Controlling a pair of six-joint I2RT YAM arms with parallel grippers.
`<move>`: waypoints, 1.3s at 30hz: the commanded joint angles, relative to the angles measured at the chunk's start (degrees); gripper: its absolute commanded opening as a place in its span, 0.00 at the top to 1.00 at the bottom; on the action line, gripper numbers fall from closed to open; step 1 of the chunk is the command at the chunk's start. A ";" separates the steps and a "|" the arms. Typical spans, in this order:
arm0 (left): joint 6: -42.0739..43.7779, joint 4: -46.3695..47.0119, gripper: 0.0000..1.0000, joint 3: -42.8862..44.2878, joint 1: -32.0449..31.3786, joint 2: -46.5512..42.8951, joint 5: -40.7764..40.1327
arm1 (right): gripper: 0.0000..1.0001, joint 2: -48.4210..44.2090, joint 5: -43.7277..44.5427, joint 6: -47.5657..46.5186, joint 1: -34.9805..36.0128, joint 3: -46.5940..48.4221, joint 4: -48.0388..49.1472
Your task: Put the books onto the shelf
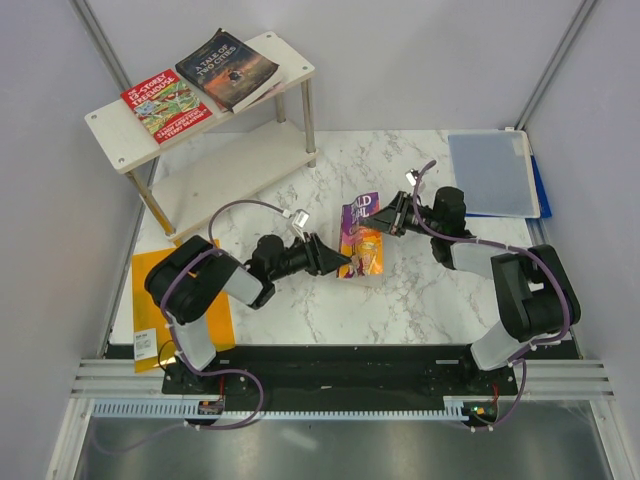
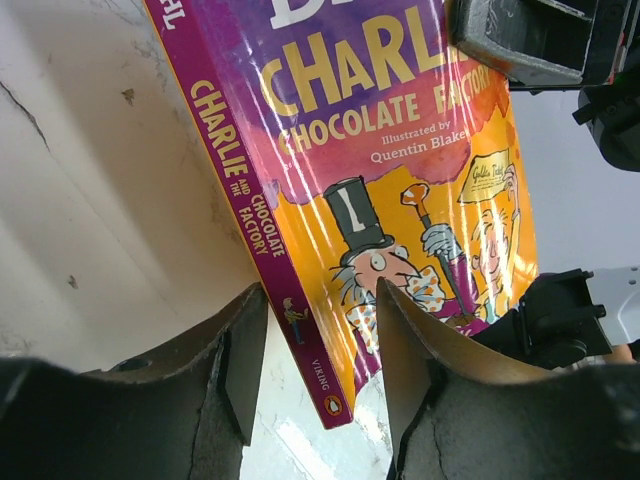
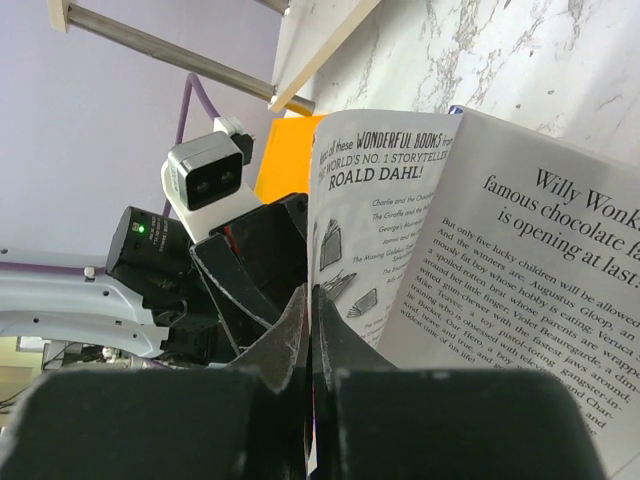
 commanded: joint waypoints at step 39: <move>1.29 0.34 0.98 1.29 0.24 0.05 1.32 | 0.59 4.08 -0.30 -2.67 0.21 0.99 1.50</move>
